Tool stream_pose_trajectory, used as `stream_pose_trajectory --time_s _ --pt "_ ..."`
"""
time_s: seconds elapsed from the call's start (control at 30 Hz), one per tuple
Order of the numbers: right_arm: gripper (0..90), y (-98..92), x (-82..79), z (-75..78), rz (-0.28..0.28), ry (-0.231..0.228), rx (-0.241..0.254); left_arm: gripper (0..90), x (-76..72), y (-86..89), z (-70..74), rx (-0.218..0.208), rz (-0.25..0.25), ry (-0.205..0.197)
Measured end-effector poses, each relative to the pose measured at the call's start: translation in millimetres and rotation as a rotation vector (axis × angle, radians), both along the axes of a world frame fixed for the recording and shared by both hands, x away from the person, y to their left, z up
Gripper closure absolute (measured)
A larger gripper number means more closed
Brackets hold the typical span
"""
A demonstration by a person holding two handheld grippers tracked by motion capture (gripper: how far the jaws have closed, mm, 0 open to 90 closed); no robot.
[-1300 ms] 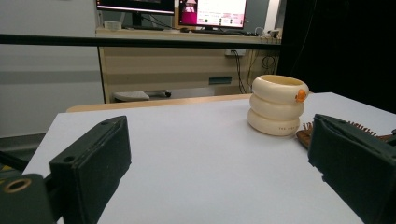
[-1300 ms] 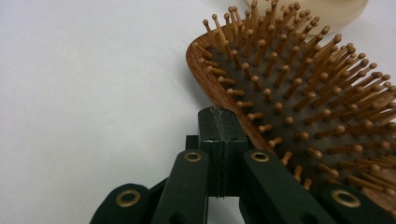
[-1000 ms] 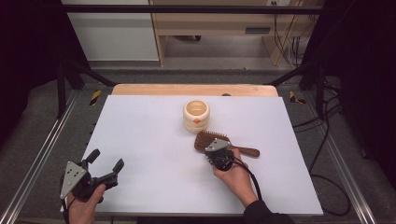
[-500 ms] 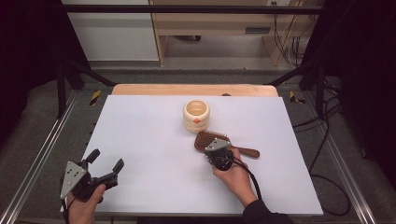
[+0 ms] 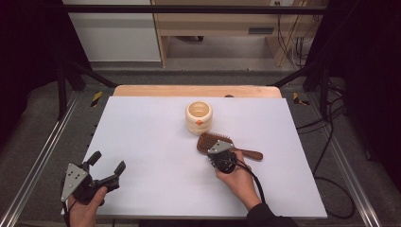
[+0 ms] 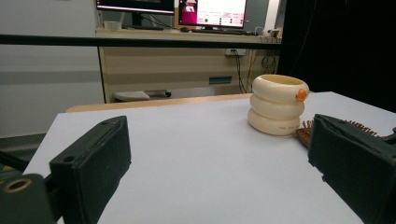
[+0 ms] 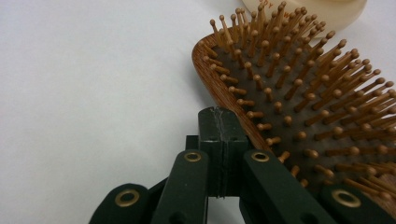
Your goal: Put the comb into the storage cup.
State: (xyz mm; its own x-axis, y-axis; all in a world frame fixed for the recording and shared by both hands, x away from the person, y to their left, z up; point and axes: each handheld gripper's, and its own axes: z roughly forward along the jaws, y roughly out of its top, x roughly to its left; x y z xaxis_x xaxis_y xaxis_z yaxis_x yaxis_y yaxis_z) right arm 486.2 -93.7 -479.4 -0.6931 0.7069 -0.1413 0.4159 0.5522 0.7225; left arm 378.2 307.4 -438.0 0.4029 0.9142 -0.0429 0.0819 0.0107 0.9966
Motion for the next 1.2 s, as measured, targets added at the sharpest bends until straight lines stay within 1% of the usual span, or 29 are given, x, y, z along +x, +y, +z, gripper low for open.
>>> stream_pose_trajectory --time_s 0.13,0.2,0.33,0.4,0.5,0.6,0.67,0.77,0.87,0.97,1.1,1.2 --pt "90.0 -9.9 -5.7 9.8 0.013 -0.019 0.016 6.0 0.1 0.4 0.0 -0.001 0.001 0.000" --pt "90.0 -20.2 -8.4 16.1 0.009 -0.026 0.028 6.1 0.0 0.3 0.0 0.000 0.001 0.001" --pt "89.6 -51.7 -11.5 28.1 -0.017 -0.042 0.058 6.1 0.4 -0.9 -0.3 0.006 -0.001 0.002" --pt "89.2 -69.8 -11.5 32.7 -0.043 -0.050 0.063 6.1 0.7 -1.9 -0.6 0.010 -0.002 0.003" --pt "89.0 -94.0 -10.1 36.2 -0.086 -0.048 0.072 6.1 1.1 -3.2 -0.8 0.020 -0.005 0.006" --pt "88.8 -111.8 -7.0 36.7 -0.111 -0.044 0.081 6.1 1.7 -4.4 -1.5 0.023 -0.006 0.009" --pt "88.6 -118.2 -4.4 36.2 -0.124 -0.037 0.095 6.1 2.0 -4.9 -1.8 0.025 -0.007 0.010" --pt "87.2 -123.8 0.2 34.6 -0.137 -0.026 0.103 6.1 2.1 -4.5 -2.0 0.026 -0.007 0.011" --pt "82.8 -127.2 5.8 32.0 -0.137 -0.010 0.114 6.1 2.5 -3.4 -2.1 0.026 -0.006 0.011" --pt "73.8 -127.0 9.9 29.2 -0.125 0.014 0.123 6.1 3.3 -2.4 -2.4 0.023 -0.004 0.013" --pt "60.7 -122.7 13.7 27.7 -0.091 0.036 0.118 6.2 5.1 -1.5 -3.0 0.022 -0.002 0.016" --pt "54.3 -119.5 16.4 27.8 -0.067 0.050 0.111 6.2 6.7 -1.7 -3.5 0.025 -0.003 0.019"
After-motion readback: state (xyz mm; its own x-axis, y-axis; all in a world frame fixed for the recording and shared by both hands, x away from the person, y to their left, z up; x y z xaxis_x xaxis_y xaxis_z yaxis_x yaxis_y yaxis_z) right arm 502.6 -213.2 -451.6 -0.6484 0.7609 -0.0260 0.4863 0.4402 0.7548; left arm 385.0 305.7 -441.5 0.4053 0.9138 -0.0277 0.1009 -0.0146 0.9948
